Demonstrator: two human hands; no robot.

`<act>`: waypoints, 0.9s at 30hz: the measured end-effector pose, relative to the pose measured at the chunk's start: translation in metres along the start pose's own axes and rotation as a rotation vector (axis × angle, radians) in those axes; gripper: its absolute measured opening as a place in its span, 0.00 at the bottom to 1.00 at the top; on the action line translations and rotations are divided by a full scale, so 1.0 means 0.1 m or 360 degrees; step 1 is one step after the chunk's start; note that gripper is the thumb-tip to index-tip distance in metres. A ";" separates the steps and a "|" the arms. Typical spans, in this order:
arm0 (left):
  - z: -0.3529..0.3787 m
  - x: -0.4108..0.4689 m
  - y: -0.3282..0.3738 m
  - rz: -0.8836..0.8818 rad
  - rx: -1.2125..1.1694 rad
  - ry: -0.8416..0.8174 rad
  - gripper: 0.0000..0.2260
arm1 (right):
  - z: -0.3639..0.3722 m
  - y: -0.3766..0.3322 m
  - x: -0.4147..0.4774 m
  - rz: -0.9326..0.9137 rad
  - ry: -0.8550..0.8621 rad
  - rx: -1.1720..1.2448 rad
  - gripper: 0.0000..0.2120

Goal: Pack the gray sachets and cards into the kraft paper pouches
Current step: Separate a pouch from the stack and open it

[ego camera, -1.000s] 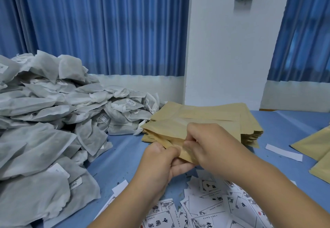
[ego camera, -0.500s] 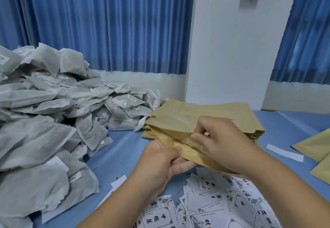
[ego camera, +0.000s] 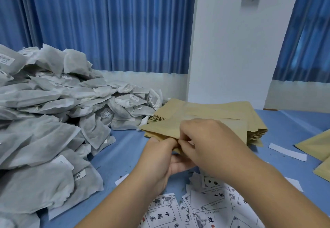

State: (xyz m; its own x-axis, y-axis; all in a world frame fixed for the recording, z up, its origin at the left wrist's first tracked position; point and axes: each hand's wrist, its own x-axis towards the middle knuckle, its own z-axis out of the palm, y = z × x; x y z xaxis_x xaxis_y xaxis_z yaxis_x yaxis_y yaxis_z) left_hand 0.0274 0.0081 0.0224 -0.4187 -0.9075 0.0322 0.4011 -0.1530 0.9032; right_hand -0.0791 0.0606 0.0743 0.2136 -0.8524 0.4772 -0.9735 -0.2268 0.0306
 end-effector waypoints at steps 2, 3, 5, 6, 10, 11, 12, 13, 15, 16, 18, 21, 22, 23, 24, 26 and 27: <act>-0.01 0.00 0.00 0.0033 0.0056 0.0004 0.13 | 0.02 -0.02 -0.01 0.0048 -0.0060 0.0019 0.04; -0.02 0.00 -0.01 0.0039 0.0077 -0.0003 0.13 | 0.04 -0.01 -0.02 0.0086 -0.0122 0.0009 0.06; -0.03 -0.01 -0.02 0.0029 0.0075 -0.0014 0.13 | 0.08 0.00 -0.03 0.0168 -0.0226 -0.0053 0.09; -0.04 -0.01 -0.03 0.0022 0.0047 0.0006 0.13 | 0.10 0.01 -0.03 0.0190 -0.0250 -0.0090 0.08; 0.02 -0.04 -0.04 -0.0005 0.0120 0.0109 0.11 | 0.12 -0.06 -0.01 0.0140 -0.0191 -0.0286 0.08; 0.04 -0.05 -0.04 -0.0015 0.0158 0.0113 0.13 | 0.12 -0.09 -0.01 0.0119 -0.0194 -0.0310 0.11; 0.05 -0.05 -0.04 -0.0027 0.0164 0.0110 0.14 | 0.12 -0.13 0.00 0.0099 -0.0210 -0.0317 0.14; 0.05 -0.04 -0.04 -0.0053 0.0150 0.0115 0.14 | 0.12 -0.16 0.00 0.0081 -0.0222 -0.0316 0.15; 0.02 -0.03 -0.04 -0.0135 0.0102 0.0132 0.17 | 0.12 -0.19 0.01 0.0092 -0.0216 -0.0305 0.16; 0.00 -0.02 -0.04 -0.0220 0.0042 0.0133 0.17 | 0.11 -0.19 0.02 0.0124 -0.0187 -0.0305 0.15; -0.05 -0.03 -0.04 -0.0465 -0.0106 0.0102 0.11 | 0.03 -0.16 0.02 0.0231 -0.0086 -0.0261 0.12; -0.15 0.00 -0.12 -0.0609 0.0005 0.0180 0.04 | -0.12 -0.07 0.00 0.0437 0.0090 -0.0199 0.04; -0.18 0.02 -0.14 -0.0577 0.0098 0.0234 0.05 | -0.17 -0.04 -0.01 0.0473 0.0139 -0.0184 0.06; -0.19 0.03 -0.15 -0.0539 0.0179 0.0263 0.06 | -0.20 -0.01 -0.02 0.0495 0.0183 -0.0173 0.06; -0.19 0.03 -0.14 -0.0512 0.0238 0.0270 0.06 | -0.22 0.00 -0.02 0.0496 0.0225 -0.0152 0.07; -0.17 0.03 -0.13 -0.0485 0.0292 0.0272 0.07 | -0.22 0.00 -0.02 0.0468 0.0247 -0.0125 0.07; -0.17 0.03 -0.13 -0.0461 0.0289 0.0295 0.09 | -0.21 -0.01 -0.02 0.0444 0.0215 -0.0120 0.06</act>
State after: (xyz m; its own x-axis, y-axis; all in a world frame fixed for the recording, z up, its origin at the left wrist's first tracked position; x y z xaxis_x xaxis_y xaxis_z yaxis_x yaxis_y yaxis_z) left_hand 0.0344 0.0008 0.0032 -0.3325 -0.8948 -0.2979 0.1304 -0.3564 0.9252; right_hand -0.0798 0.0724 0.0919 -0.0703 -0.8055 0.5885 -0.9974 0.0467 -0.0552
